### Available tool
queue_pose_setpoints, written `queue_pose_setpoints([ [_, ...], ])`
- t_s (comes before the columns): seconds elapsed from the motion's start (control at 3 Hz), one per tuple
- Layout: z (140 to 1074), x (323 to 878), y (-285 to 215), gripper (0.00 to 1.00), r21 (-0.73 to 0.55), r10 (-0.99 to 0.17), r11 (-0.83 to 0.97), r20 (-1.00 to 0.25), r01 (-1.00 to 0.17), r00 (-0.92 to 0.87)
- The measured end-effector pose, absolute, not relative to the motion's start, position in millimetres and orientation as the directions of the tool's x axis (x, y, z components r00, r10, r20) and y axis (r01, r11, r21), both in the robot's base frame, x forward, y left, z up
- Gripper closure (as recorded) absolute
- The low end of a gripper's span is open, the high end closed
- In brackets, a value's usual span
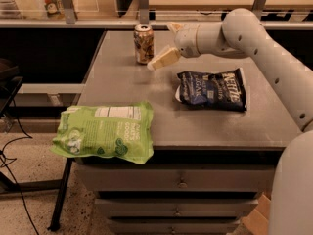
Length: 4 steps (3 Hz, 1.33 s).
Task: Move orange can near green rice chip bag
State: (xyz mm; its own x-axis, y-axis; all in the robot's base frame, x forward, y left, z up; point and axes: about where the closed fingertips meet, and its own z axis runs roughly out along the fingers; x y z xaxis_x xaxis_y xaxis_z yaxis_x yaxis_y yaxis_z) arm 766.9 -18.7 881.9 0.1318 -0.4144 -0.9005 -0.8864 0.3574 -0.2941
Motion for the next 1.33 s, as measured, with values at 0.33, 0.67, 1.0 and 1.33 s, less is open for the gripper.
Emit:
queue_pose_setpoints([
  [0.33, 887, 774, 4, 0.0, -0.285, -0.391, 0.332, -0.909, -0.899, 0.144],
  [0.67, 884, 780, 23, 0.18, -0.264, -0.378, 0.317, -0.916, -0.911, 0.134],
  [1.0, 880, 785, 32, 0.41, -0.245, -0.371, 0.318, -0.921, -0.916, 0.118],
  [1.33, 877, 789, 36, 0.64, -0.228, -0.363, 0.326, -0.926, -0.917, 0.102],
])
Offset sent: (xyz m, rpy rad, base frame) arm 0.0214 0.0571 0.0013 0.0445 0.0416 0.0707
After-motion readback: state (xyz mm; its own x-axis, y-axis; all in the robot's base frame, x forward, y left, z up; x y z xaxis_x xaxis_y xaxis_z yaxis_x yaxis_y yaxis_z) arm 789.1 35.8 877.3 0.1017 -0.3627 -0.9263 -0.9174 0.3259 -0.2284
